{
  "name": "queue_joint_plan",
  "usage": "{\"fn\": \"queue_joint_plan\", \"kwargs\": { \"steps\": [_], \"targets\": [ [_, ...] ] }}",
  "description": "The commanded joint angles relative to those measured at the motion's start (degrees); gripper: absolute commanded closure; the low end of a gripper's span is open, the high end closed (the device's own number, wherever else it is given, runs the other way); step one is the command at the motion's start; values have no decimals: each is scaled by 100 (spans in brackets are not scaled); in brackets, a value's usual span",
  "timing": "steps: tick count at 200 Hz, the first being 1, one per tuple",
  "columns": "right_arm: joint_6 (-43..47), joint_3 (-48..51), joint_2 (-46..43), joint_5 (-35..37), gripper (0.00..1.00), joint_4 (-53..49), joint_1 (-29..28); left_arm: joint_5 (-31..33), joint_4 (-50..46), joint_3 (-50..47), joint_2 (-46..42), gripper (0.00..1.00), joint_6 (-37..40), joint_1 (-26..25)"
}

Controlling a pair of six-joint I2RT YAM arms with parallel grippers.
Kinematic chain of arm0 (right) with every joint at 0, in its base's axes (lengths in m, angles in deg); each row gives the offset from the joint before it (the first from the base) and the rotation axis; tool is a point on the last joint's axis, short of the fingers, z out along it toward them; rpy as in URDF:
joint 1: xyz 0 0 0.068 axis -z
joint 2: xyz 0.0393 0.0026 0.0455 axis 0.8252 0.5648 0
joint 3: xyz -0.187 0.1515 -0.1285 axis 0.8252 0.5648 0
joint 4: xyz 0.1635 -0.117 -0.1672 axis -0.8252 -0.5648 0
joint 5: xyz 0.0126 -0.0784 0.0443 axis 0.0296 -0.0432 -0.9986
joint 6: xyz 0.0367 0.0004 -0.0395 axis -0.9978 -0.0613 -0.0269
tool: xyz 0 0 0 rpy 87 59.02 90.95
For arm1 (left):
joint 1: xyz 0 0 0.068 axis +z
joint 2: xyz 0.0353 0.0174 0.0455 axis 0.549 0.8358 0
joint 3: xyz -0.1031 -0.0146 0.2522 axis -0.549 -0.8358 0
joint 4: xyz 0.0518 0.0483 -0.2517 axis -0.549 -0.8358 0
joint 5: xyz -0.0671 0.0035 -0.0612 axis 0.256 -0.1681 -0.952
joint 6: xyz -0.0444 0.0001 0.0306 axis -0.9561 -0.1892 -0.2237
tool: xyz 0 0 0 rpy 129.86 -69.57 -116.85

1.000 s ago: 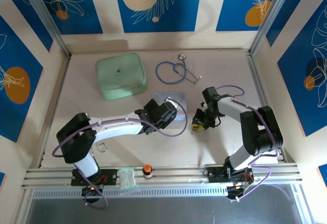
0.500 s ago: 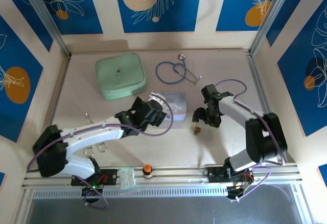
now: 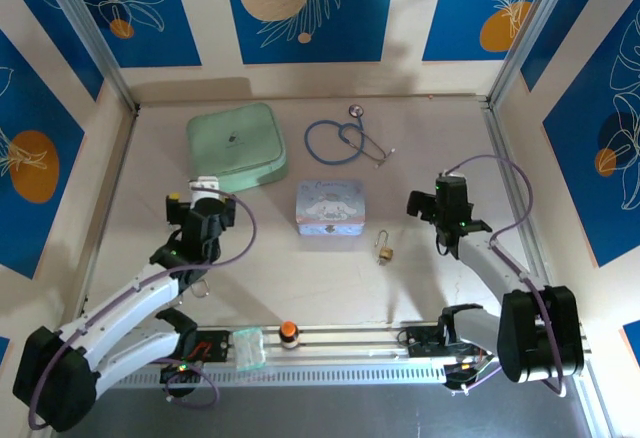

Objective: Unlock the padlock with the key

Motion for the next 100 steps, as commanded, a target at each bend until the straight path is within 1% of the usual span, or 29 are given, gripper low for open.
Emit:
{"fn": "queue_joint_plan", "kwargs": {
  "steps": [1,16,32,42,47,61,69,84,89,95,100],
  "targets": [
    [576,515,-107,-206,2,2078,214,-295,1062,-552,275,1,531,636],
    [575,871,26,-284,3,2960,234,-491,1702,-785,666,1,340,1010],
    [596,940,391,-334,2,3417,252,-1204,2868,-1095,1225,1,290,1435],
    [635,838,580,-343,1,3437,245,-1416,2893,-968,1441,1,344,1518],
    [675,809,641,-402,1,3504,254,-1537,3205,-1000,1567,1,428,1566],
    [774,890,904,-476,1,4189,256,-1690,4140,-1109,1946,1,480,1724],
    [794,860,1053,-519,1,4347,277,-1765,4204,-1021,2113,1,409,1842],
    [793,770,1423,-758,1,4603,358,-2264,4455,-905,2429,1,198,2147],
    [779,736,1558,-826,1,4656,382,-2462,4523,-857,2531,1,235,2233],
    [764,724,1705,-857,1,4780,391,-2530,4397,-758,2593,1,273,2258],
    [807,732,1802,-923,1,4935,386,-2625,4526,-737,2699,1,333,2279]
  ]
}}
